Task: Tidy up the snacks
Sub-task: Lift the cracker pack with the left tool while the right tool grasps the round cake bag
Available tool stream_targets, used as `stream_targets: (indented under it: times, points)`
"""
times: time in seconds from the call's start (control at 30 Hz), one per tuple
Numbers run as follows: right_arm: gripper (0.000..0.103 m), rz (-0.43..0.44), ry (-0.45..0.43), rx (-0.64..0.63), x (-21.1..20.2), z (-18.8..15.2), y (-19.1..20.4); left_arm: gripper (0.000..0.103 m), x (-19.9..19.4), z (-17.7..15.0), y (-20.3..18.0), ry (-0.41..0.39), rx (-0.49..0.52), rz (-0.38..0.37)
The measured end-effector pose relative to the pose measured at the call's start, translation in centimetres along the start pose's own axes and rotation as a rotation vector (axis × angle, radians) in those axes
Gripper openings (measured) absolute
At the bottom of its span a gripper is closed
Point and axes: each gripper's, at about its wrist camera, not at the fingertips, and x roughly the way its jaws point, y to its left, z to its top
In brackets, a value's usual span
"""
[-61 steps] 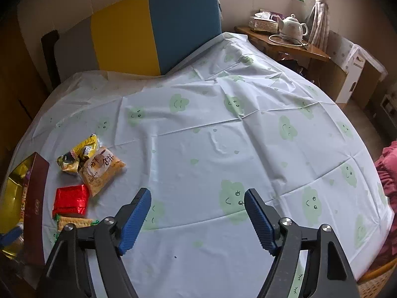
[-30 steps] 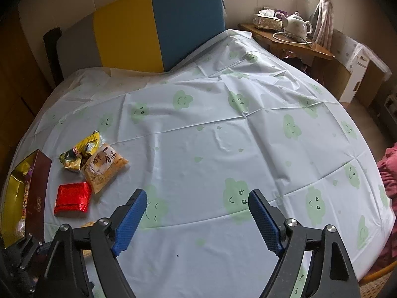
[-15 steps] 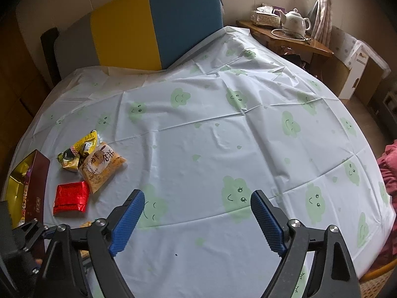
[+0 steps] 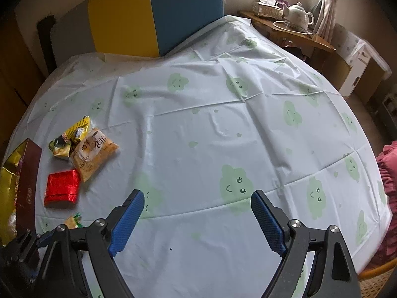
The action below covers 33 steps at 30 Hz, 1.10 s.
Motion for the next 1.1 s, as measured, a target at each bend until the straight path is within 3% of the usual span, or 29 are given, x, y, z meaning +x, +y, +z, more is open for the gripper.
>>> stream_targets:
  times: [0.3, 0.47, 0.83, 0.97, 1.1]
  points:
    - [0.088, -0.020, 0.039, -0.037, 0.9, -0.5, 0.7, 0.055, -0.4, -1.6, -0.1, -0.103, 0.008, 0.018]
    - [0.088, -0.022, 0.081, -0.069, 1.7, -1.0, 1.5, 0.054, -0.3, -1.5, 0.1, -0.114, 0.002, 0.013]
    - [0.088, 0.257, 0.232, 0.015, 2.9, -1.9, 3.6, 0.054, -0.3, -1.6, 0.2, -0.142, -0.006, -0.006]
    - [0.088, 0.354, 0.240, 0.074, 3.7, 0.1, 6.7, 0.054, -0.3, -1.7, 0.2, -0.156, -0.007, -0.006]
    - [0.088, 0.368, 0.242, 0.113, 6.0, 2.6, 10.3, 0.054, -0.3, -1.8, 0.1, -0.164, -0.010, -0.012]
